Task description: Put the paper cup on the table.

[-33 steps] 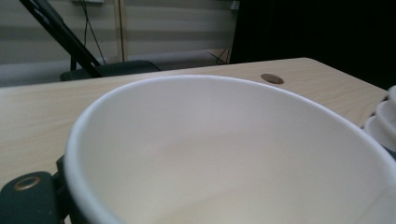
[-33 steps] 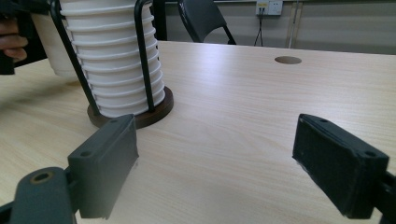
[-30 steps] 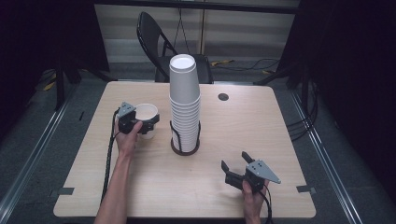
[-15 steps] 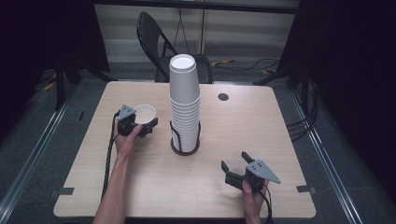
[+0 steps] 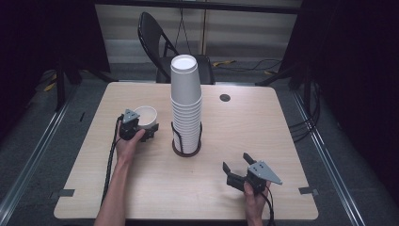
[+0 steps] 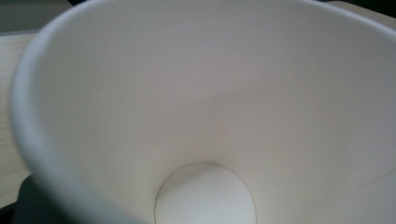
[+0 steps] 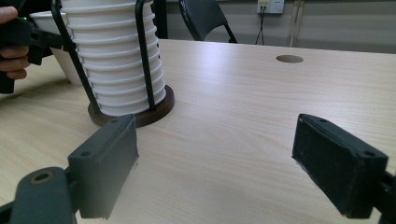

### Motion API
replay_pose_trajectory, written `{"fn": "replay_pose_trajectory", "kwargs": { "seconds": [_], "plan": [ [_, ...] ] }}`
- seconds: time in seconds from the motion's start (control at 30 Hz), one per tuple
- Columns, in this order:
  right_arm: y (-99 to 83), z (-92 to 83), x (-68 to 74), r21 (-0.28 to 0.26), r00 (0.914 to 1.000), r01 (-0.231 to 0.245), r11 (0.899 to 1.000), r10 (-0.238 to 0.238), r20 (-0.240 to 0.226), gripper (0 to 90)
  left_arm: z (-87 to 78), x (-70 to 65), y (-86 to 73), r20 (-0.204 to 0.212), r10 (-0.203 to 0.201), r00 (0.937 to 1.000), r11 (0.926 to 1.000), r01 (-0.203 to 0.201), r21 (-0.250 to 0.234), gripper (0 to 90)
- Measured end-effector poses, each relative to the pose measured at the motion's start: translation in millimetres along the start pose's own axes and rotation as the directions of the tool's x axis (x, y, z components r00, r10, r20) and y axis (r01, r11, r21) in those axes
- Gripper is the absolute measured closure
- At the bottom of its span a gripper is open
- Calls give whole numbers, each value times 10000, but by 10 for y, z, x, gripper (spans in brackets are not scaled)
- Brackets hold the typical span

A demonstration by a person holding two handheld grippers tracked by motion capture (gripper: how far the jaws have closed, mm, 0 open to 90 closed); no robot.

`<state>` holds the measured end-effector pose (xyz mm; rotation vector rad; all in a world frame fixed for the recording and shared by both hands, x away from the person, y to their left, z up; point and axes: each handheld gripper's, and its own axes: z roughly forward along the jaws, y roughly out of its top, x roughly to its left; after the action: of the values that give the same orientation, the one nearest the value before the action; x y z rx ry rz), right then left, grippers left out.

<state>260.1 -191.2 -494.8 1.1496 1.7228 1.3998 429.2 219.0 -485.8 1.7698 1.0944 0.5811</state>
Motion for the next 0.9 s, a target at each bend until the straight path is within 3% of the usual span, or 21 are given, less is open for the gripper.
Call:
{"fn": "replay_pose_trajectory", "kwargs": {
  "seconds": [0.1, 0.23, 0.37, 0.63, 0.9],
  "plan": [
    [-2, -5, -4, -29, 10000, -36, 10000, 36, -26, 137, 6, 8, -42, -12, -63, 10000, 9995, 63, 296, 154],
    [-1, -6, -5, -16, 10000, -38, 10000, 38, -33, 137, -1, 23, -95, -133, -148, 9998, 9994, 152, 323, 155],
    [-3, -6, -8, -65, 10000, -78, 9999, 78, -14, 137, -50, 13, -106, -240, 42, 9997, 9993, -33, 378, 155],
    [-4, -8, -10, -94, 10000, -88, 9999, 88, -42, 137, -203, 11, -195, -228, -455, 9987, 9989, 451, -161, 156],
    [-4, -12, -11, -115, 9999, -149, 9998, 149, -9, 137, -403, -51, -218, -176, -411, 9990, 9974, 400, -607, 155]
  ]
}}
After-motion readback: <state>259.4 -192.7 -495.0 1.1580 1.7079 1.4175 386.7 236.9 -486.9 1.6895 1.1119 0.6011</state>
